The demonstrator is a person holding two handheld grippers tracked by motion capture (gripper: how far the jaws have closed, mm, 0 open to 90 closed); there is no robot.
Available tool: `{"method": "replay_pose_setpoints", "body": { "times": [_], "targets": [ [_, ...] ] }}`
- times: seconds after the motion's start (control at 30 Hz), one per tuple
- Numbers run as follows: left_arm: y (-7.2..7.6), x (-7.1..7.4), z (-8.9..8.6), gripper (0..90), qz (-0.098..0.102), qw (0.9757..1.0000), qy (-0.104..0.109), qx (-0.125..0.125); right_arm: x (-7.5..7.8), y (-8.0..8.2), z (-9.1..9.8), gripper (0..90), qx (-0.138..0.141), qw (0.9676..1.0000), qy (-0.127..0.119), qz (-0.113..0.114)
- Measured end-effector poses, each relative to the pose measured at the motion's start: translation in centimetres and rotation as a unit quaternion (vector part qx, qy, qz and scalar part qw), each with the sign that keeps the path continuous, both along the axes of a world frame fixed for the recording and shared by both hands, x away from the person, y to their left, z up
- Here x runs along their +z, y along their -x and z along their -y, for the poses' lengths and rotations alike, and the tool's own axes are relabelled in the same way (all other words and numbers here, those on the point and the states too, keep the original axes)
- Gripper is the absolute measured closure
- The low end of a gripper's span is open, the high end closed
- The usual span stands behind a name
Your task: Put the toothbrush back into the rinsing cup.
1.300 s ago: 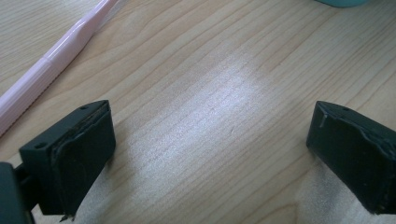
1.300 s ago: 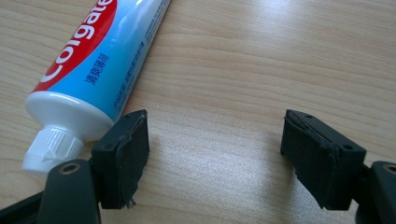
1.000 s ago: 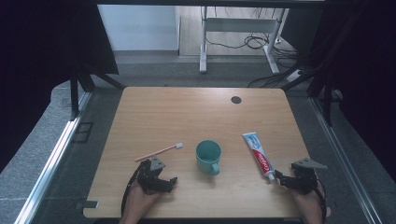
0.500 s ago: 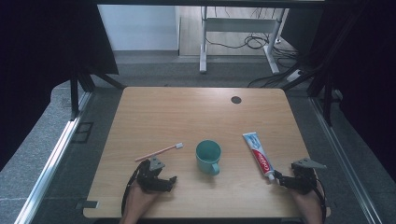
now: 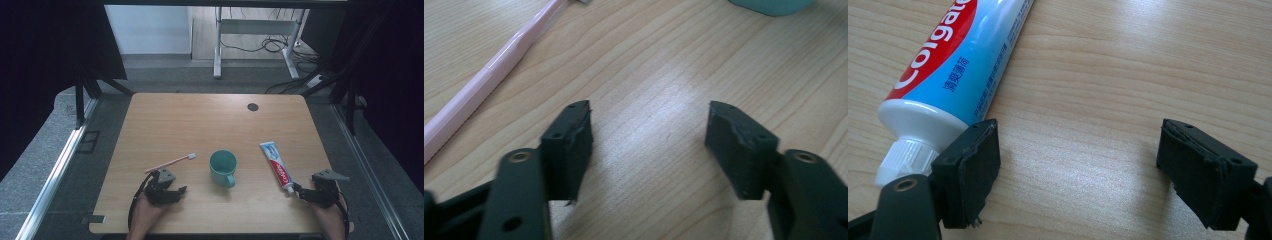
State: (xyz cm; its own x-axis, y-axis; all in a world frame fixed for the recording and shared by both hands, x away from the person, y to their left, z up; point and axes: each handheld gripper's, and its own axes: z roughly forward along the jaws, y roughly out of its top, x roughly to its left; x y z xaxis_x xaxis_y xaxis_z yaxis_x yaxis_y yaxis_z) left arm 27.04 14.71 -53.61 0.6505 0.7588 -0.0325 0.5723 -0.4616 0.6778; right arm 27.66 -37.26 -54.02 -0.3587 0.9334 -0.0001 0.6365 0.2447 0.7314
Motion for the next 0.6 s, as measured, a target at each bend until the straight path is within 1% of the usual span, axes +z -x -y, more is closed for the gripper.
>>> {"method": "replay_pose_setpoints", "body": {
  "times": [0.1,0.2,0.23,0.33,0.4,0.43,0.5,0.6],
  "targets": [
    [-0.04,0.21,0.01,43.5,-0.002,1.0,0.001,-0.004,0.0,0.0,0.0,17.2,0.0,1.0,0.0,0.0],
    [-0.04,0.51,-0.02,51.0,-0.003,0.9999,0.005,-0.01,0.0,0.0,0.0,17.2,0.0,1.0,0.0,0.0],
    [-0.06,0.57,-0.07,56.7,-0.007,0.9998,0.009,-0.014,0.0,0.0,0.0,17.2,0.0,1.0,0.0,0.0],
    [-0.08,0.76,-0.16,76.2,-0.014,0.9996,0.013,-0.019,0.0,0.0,0.0,17.2,0.0,1.0,0.0,0.0],
    [-0.14,0.87,-0.22,87.0,-0.022,0.9993,0.018,-0.026,0.0,0.0,0.0,17.2,0.0,1.0,0.0,0.0],
    [-0.16,0.92,-0.23,89.7,-0.025,0.9991,0.02,-0.027,0.0,0.0,0.0,17.2,0.0,1.0,0.0,0.0],
    [-0.24,0.94,-0.18,90.0,-0.035,0.9987,0.021,-0.03,0.0,0.0,0.0,17.1,0.0,1.0,0.0,0.0],
    [-0.37,0.9,-0.18,90.0,-0.039,0.9985,0.019,-0.033,0.0,0.0,-0.01,17.1,0.0,1.0,0.0,0.0]
  ]
}}
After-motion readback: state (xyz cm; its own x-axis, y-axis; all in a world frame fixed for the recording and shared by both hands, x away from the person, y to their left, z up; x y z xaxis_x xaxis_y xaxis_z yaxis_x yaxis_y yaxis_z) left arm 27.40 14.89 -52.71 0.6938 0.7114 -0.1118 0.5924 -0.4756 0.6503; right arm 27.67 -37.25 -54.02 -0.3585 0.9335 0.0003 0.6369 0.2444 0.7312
